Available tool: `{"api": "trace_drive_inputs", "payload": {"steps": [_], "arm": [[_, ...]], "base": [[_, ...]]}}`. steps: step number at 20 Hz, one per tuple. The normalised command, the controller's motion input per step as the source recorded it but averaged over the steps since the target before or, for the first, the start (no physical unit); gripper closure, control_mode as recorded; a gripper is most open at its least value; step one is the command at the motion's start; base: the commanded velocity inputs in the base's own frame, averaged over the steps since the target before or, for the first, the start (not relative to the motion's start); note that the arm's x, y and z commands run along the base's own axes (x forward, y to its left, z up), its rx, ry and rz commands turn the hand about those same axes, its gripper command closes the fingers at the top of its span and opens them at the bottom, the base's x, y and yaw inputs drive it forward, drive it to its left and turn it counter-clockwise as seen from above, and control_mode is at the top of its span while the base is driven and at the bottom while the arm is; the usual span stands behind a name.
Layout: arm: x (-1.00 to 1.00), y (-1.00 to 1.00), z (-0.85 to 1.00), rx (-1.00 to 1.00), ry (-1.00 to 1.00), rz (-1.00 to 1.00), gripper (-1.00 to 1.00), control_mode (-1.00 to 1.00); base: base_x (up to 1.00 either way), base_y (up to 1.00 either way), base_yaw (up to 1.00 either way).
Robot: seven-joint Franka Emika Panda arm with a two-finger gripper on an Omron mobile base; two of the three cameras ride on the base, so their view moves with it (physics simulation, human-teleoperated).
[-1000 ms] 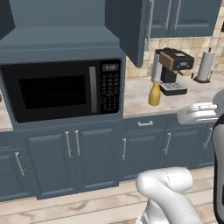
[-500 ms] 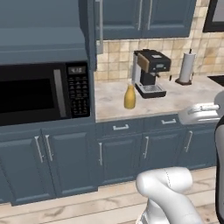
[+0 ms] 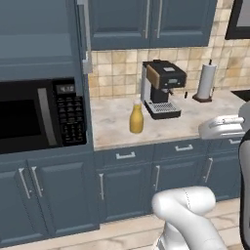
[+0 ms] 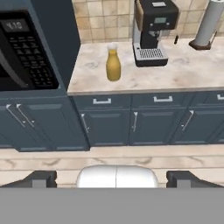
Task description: There is a tray on the dining counter. Grab the cup, mug, and pitcher and place them on the tray. The pitcher may be placed next to the tray if it cannot fit the tray.
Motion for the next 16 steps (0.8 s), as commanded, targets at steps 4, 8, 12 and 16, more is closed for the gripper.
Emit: {"api": "trace_drive_inputs", "payload": {"steps": [4, 8, 12, 16], "arm": [[0.0, 0.0, 0.0, 0.0, 0.0, 0.0, -1.0, 1.0], [0.0, 0.0, 0.0, 0.0, 0.0, 0.0, -1.0, 1.0], [0.0, 0.0, 0.0, 0.0, 0.0, 0.0, -1.0, 1.0], [0.0, 0.0, 0.0, 0.0, 0.0, 0.0, -1.0, 1.0]], "base": [[0.71, -0.19, 0.0], [0.76, -0.16, 0.0], [0.66, -0.26, 0.01], [0.15, -0.2, 0.0]]}}
